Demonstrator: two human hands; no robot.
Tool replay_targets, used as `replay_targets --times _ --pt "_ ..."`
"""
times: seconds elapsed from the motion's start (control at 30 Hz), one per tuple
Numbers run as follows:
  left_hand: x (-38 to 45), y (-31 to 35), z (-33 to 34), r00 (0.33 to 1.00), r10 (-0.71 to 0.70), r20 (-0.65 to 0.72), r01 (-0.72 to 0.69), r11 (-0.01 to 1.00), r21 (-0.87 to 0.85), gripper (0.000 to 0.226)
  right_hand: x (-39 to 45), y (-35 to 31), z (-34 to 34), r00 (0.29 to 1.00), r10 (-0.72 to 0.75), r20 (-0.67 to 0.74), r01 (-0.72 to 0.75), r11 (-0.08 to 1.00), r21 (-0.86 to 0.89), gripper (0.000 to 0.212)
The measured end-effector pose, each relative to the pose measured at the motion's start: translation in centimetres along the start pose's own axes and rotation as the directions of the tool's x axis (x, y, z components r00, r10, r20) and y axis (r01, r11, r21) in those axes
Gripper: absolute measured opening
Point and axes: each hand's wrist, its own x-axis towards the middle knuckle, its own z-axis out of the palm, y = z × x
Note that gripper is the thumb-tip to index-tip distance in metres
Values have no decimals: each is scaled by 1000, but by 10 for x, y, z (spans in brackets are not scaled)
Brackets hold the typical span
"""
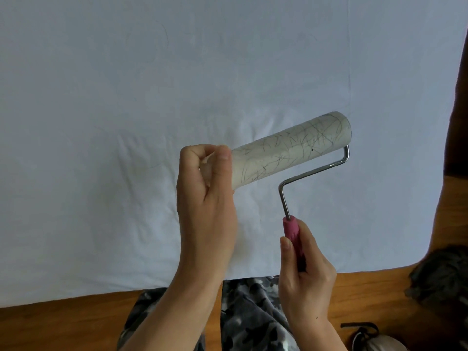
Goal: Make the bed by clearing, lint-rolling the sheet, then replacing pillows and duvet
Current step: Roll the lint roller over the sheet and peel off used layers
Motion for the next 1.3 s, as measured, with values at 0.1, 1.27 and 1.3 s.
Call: replay_targets --times 0.1,1.27,1.3 --pt "6 -5 -13 991 132 26 -135 974 184 20 2 2 -5 998 19 52 -18 1000 -16 27" --pt "54 -29 -40 743 501 443 -666 618 418 22 24 -2 -37 944 134 302 -66 972 -224 22" --pt "53 -30 -40 766 489 417 -639 645 419 22 23 0 -37 942 130 308 -57 970 -236 21"
